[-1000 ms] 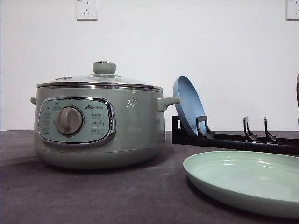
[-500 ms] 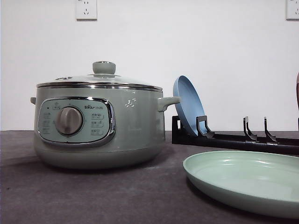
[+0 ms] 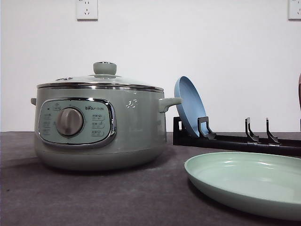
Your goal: Transfer potato from steamer to green plate
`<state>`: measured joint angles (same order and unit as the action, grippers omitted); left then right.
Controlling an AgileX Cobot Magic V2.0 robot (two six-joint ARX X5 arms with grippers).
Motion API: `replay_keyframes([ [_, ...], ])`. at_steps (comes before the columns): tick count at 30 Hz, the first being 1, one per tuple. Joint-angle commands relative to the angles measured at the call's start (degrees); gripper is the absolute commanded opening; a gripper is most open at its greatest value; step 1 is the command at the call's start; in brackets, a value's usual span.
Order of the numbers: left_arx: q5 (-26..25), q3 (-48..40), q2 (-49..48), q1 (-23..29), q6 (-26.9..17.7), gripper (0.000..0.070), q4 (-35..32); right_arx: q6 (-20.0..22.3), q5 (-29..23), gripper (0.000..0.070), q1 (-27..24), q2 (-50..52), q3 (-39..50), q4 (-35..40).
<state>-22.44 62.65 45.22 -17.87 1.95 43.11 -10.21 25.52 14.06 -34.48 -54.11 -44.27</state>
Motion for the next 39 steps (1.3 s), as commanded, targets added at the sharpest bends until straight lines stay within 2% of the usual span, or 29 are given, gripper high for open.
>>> replay_keyframes([
  [1, -0.13, 2.0, 1.53, -0.26, -1.14, 0.0636, -0.53, -0.49, -0.02, 0.0634, 0.04, -0.24, -0.31, 0.6],
  [7, 0.04, 8.97, 8.73, -0.26, -2.96, 0.0635, 3.1, -0.27, -0.07, 0.0634, 0.04, -0.24, -0.3, 0.65],
  [15, 2.79, 26.22, 26.2, -0.44, -4.5, 0.0634, 13.76, 0.32, -0.11, 0.0634, 0.04, -0.24, -0.31, 1.51],
  [20, 8.06, 37.39, 37.59, -2.2, -4.65, 0.0634, 19.22, 0.87, -0.09, 0.0634, 0.04, -0.24, -0.31, 1.62],
  [24, 13.21, 44.89, 45.64, -4.03, -5.72, 0.0632, 21.29, 1.67, -0.11, 0.0634, 0.04, -0.24, -0.31, 1.62],
  [26, 13.9, 47.81, 49.01, -4.9, -6.11, 0.0631, 21.77, 1.69, -0.09, 0.0634, 0.04, -0.24, -0.31, 1.62],
  [31, 13.9, 52.63, 55.9, -6.25, -6.46, 0.0631, 22.24, 1.67, -0.07, 0.0634, 0.04, -0.25, -0.31, 1.58],
  [39, 13.9, 53.16, 61.91, -6.91, -6.41, 0.0631, 23.47, 1.69, -0.05, 0.0634, 0.04, -0.24, -0.28, 1.4],
])
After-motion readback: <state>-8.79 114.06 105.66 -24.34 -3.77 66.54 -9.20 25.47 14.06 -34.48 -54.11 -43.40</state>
